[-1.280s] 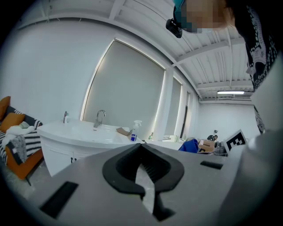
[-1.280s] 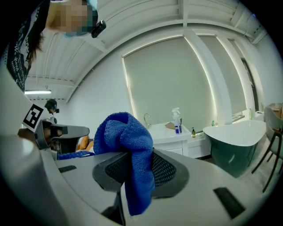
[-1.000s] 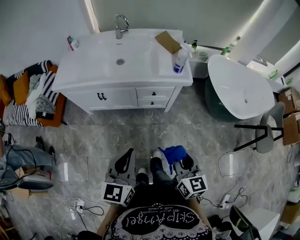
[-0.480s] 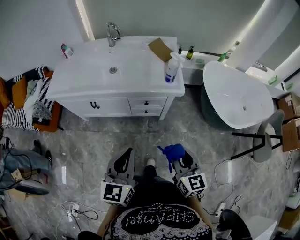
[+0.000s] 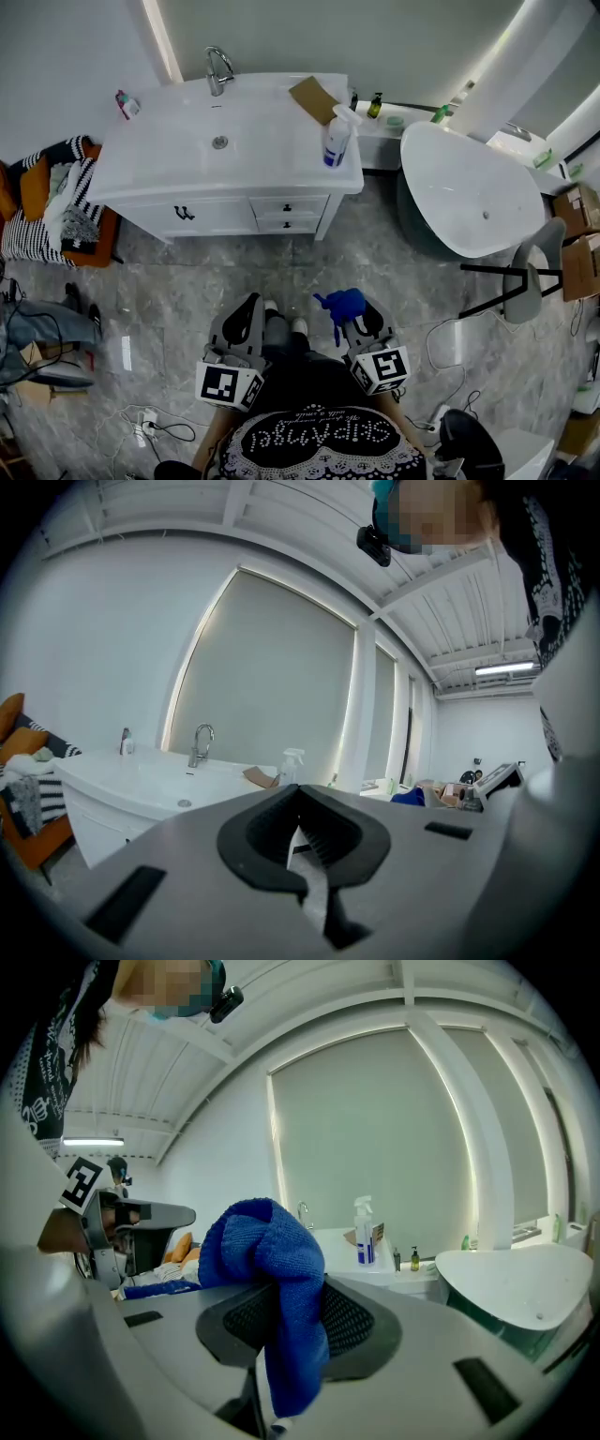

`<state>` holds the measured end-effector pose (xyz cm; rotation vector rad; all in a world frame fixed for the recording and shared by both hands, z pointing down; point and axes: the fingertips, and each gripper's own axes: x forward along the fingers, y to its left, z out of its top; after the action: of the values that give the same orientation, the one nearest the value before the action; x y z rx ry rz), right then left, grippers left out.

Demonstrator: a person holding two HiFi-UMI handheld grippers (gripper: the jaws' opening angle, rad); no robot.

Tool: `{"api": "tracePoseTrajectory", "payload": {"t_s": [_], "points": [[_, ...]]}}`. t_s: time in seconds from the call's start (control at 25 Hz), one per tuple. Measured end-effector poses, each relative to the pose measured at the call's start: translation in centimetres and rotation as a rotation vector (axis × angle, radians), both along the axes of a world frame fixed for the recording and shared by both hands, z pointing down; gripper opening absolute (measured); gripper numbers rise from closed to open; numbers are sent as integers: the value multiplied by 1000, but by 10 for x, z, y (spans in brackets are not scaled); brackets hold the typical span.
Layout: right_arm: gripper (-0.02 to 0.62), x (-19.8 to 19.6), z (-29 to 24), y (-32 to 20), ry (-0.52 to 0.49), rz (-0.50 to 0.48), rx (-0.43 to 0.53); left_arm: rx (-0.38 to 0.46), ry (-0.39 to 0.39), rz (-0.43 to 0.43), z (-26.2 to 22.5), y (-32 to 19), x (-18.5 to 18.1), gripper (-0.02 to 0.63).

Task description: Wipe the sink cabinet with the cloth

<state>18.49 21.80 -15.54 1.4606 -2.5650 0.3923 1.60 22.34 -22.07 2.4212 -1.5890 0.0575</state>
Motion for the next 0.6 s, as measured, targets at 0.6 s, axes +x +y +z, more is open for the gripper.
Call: {"api": "tracePoseTrajectory", "payload": {"t_s": [0.6], "points": [[115,-36,6,-48,28,42,-29,-50,13,1,16,-54,-42,0]]}}
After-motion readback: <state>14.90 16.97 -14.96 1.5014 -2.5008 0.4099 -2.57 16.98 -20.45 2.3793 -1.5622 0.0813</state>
